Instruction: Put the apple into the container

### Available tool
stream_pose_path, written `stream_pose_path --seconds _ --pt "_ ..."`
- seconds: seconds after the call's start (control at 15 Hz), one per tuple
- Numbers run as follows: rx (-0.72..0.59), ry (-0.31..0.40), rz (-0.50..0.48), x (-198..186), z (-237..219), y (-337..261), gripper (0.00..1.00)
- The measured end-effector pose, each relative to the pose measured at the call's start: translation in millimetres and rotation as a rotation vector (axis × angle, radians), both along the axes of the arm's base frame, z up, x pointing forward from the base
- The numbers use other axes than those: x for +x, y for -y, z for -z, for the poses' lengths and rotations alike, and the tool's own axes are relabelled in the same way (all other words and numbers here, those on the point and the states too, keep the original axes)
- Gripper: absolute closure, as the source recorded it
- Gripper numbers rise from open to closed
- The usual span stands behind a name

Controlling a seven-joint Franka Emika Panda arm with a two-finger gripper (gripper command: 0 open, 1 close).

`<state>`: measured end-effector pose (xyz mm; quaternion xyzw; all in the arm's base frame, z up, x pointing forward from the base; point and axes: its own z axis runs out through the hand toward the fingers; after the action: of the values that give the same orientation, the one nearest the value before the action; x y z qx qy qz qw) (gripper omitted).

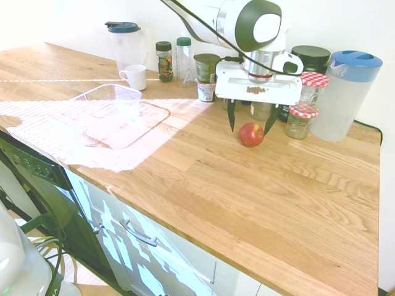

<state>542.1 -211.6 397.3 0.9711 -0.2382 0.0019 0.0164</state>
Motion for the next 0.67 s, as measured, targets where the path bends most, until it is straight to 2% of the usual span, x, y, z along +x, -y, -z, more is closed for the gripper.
stream_pose_path --seconds 0.07,0.33,0.67 --pt "-0.005 0.001 0.005 3 10 4 1.00" --pt "-0.016 0.024 0.038 13 38 11 1.00" --pt "-0.002 0.037 0.036 24 37 3 1.00"
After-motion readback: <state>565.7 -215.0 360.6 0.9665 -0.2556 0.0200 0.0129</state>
